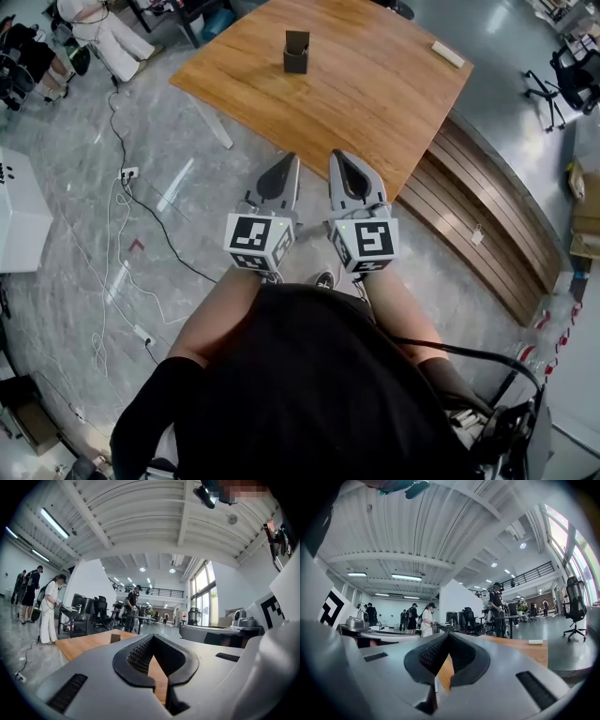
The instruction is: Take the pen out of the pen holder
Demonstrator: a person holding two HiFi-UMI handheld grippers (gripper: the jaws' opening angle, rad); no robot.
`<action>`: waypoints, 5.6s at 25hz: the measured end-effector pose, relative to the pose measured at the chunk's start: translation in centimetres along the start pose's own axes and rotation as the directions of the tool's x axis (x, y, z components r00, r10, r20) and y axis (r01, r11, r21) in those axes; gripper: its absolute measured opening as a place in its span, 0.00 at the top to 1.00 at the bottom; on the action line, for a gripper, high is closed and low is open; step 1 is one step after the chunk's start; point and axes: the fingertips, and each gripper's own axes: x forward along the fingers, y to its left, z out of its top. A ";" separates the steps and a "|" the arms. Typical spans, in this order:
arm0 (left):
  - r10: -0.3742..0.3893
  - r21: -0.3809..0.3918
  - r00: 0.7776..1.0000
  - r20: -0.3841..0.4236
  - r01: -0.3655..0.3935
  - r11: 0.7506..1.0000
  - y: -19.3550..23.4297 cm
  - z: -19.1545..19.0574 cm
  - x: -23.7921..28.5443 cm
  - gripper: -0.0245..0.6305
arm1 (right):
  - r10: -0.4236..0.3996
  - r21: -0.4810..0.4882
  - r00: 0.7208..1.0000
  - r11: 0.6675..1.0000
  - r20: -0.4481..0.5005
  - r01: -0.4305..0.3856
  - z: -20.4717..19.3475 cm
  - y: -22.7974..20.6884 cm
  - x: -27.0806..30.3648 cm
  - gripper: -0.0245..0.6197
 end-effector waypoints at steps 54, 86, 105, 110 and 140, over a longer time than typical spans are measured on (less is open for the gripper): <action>-0.073 -0.066 0.970 -0.230 0.059 0.996 28.3 -7.9 39.6 0.96 | -0.079 0.104 0.967 0.989 -0.243 0.107 -12.7 -17.9 44.1 0.94; -0.003 -0.107 0.949 -0.317 -0.032 0.994 33.3 -14.9 43.6 0.96 | -0.006 0.117 0.903 0.991 -0.430 0.062 -22.2 -20.2 51.2 0.92; 0.017 -0.005 0.991 -0.136 -0.018 1.000 30.2 -1.7 39.4 0.96 | -0.048 -0.002 0.979 0.999 -0.199 0.049 -5.1 -17.9 45.7 0.92; 0.017 0.004 0.991 -0.134 -0.016 1.000 29.5 -1.2 39.2 0.96 | -0.055 -0.008 0.982 0.998 -0.180 0.054 -3.8 -18.4 44.9 0.92; 0.056 -0.081 0.952 -0.300 -0.084 0.993 34.3 -12.5 44.2 0.96 | 0.011 0.123 0.889 0.991 -0.457 0.051 -23.4 -21.7 52.3 0.92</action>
